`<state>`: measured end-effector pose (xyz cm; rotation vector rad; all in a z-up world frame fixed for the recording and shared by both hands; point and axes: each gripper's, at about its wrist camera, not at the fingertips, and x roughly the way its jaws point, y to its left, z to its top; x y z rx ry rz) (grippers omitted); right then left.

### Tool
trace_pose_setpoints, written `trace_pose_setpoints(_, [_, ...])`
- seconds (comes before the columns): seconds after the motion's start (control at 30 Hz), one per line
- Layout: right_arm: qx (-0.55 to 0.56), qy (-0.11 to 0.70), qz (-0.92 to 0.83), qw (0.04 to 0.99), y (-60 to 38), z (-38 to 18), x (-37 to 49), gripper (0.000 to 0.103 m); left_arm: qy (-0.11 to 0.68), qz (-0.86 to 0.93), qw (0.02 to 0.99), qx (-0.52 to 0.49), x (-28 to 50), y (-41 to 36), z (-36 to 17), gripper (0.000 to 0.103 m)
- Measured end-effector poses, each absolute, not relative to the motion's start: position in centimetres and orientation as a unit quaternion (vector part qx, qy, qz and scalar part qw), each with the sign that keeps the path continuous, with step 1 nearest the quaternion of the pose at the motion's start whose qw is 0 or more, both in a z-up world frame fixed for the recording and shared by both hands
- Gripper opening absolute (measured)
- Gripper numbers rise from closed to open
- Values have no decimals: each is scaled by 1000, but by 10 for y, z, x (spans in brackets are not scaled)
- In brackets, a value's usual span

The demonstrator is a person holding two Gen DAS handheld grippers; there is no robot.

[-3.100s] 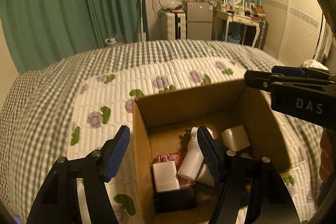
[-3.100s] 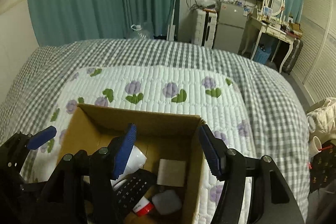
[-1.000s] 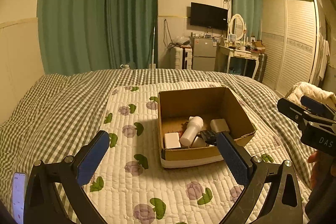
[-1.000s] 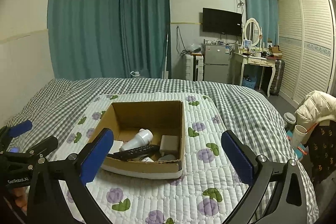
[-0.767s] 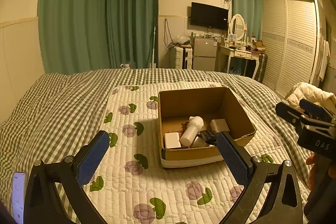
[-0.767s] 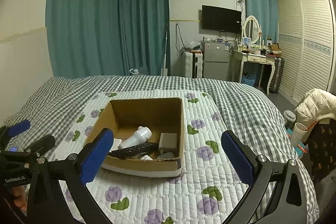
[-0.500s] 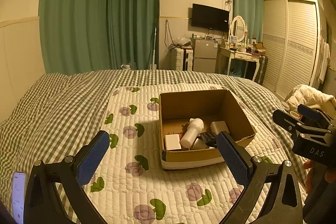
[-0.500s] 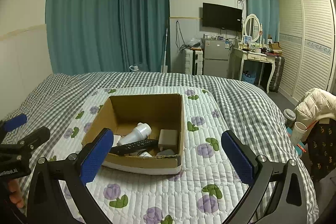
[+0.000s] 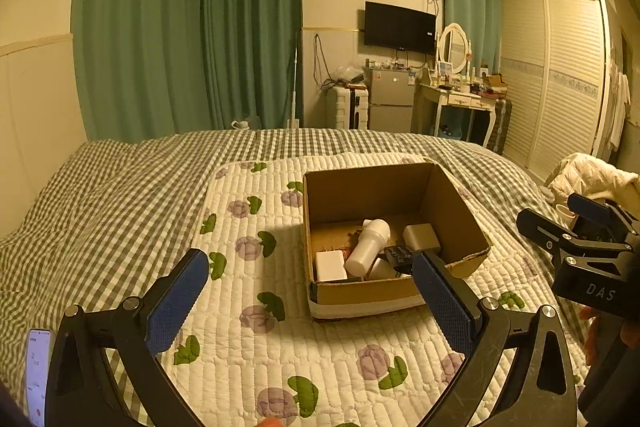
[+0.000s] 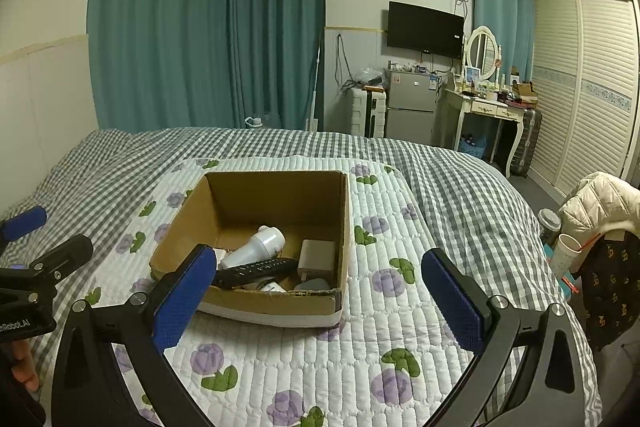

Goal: Organize rigid objects

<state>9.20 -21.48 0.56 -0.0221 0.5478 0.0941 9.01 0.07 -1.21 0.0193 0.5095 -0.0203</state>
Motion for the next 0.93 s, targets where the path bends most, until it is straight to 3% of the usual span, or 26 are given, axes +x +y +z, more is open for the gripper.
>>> trace_pose_setpoints(0.93, [-13, 275, 45, 960, -213, 4, 92, 103, 247, -5, 969, 25, 88, -2, -14, 103])
